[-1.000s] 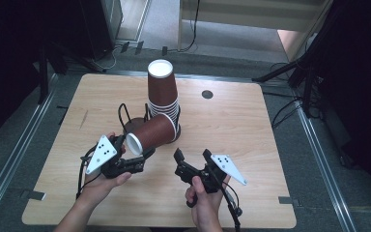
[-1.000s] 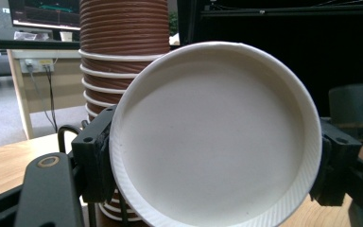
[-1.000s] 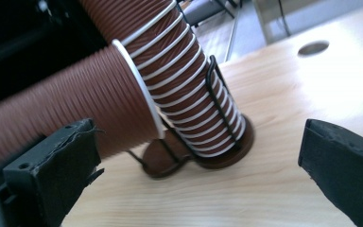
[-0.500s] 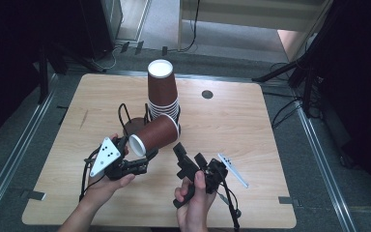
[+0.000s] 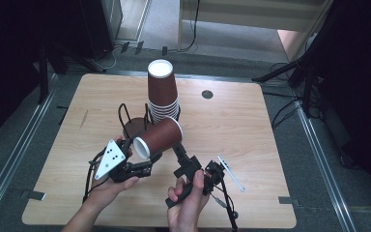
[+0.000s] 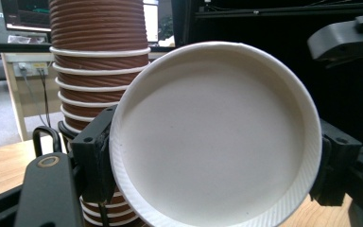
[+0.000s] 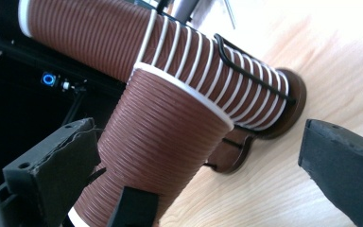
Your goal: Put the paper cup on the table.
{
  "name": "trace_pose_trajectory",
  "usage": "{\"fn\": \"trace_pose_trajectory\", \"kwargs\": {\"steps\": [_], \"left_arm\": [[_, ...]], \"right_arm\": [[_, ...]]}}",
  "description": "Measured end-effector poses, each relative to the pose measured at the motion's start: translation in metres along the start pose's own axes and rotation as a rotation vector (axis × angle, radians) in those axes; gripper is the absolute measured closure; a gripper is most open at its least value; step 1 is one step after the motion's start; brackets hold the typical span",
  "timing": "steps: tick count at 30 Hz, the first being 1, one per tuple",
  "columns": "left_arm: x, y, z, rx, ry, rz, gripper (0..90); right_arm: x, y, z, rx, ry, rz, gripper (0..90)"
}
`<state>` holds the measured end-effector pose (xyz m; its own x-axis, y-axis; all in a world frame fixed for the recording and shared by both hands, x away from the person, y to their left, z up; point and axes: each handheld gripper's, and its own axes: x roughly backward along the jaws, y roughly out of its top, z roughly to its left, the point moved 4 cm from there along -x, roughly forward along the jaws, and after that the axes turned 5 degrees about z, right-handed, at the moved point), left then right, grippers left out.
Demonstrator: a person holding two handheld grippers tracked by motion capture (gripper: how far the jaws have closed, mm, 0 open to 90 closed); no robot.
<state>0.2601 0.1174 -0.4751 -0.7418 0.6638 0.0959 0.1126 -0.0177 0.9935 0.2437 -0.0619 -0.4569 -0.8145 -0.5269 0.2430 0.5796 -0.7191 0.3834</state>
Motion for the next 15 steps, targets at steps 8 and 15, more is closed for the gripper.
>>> {"fn": "trace_pose_trajectory", "kwargs": {"steps": [8,15], "left_arm": [[-0.003,-0.004,-0.006,-0.011,-0.019,0.007,22.1],[-0.008,-0.009,-0.012,-0.009,-0.055,0.027,22.4]], "right_arm": [[-0.007,0.000,-0.001,-0.144,0.020,0.034,0.0],[-0.012,0.002,-0.004,-0.250,0.034,0.072,0.0]]}}
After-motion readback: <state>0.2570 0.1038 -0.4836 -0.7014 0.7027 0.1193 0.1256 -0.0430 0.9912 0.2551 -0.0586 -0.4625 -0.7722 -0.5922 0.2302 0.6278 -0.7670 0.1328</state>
